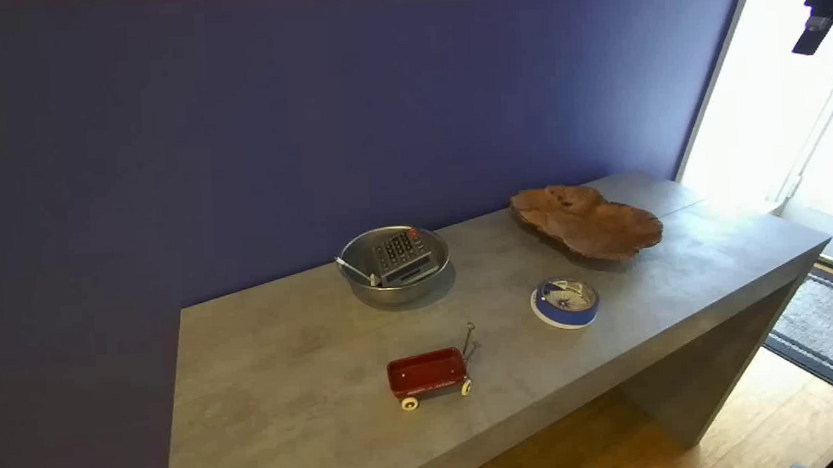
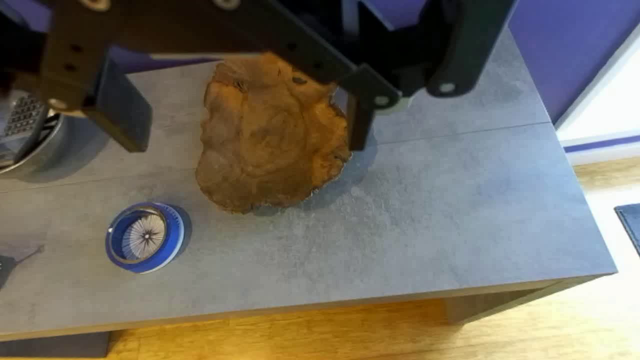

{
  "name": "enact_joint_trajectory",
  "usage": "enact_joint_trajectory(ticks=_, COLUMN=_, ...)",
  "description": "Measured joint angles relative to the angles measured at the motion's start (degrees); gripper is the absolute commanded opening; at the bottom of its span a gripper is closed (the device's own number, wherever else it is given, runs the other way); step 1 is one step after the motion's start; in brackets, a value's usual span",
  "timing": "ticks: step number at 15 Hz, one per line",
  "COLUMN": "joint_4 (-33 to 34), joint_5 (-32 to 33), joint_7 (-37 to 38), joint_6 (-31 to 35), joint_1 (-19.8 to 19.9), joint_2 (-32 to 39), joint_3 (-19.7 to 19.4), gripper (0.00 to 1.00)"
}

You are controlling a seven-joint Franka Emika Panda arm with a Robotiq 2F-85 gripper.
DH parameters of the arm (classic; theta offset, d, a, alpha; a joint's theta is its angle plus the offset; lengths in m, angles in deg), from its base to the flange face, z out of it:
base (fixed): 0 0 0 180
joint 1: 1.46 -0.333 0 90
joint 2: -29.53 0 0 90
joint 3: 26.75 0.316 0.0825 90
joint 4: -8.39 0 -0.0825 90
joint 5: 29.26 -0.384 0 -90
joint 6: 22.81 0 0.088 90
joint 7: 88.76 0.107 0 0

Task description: Pick up the metallic dishpan and move it to the right of the wooden bowl

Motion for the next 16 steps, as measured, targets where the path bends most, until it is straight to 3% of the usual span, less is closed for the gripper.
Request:
enact_joint_trajectory(ticks=6, joint_4=-1.04, joint_5=-0.08, joint_7=-0.35, joint_6=-0.16, joint_1=-0.15, joint_2=0.89, joint_3=0.01, gripper=1.00)
enact_joint_trajectory(ticks=8, joint_4=-0.24, joint_5=-2.69, joint_7=-0.64, joint_6=1.34, joint_1=-1.89, joint_2=1.64, joint_3=0.52, gripper=1.00)
enact_joint_trajectory(ticks=13, joint_4=1.17, joint_5=-18.88, joint_7=3.75, joint_6=16.73, joint_1=-11.95, joint_2=11.55, joint_3=7.55, gripper=1.00)
enact_joint_trajectory(ticks=16, joint_4=3.71, joint_5=-23.94, joint_7=6.45, joint_6=26.84, joint_1=-16.49, joint_2=21.64, joint_3=12.00, gripper=1.00)
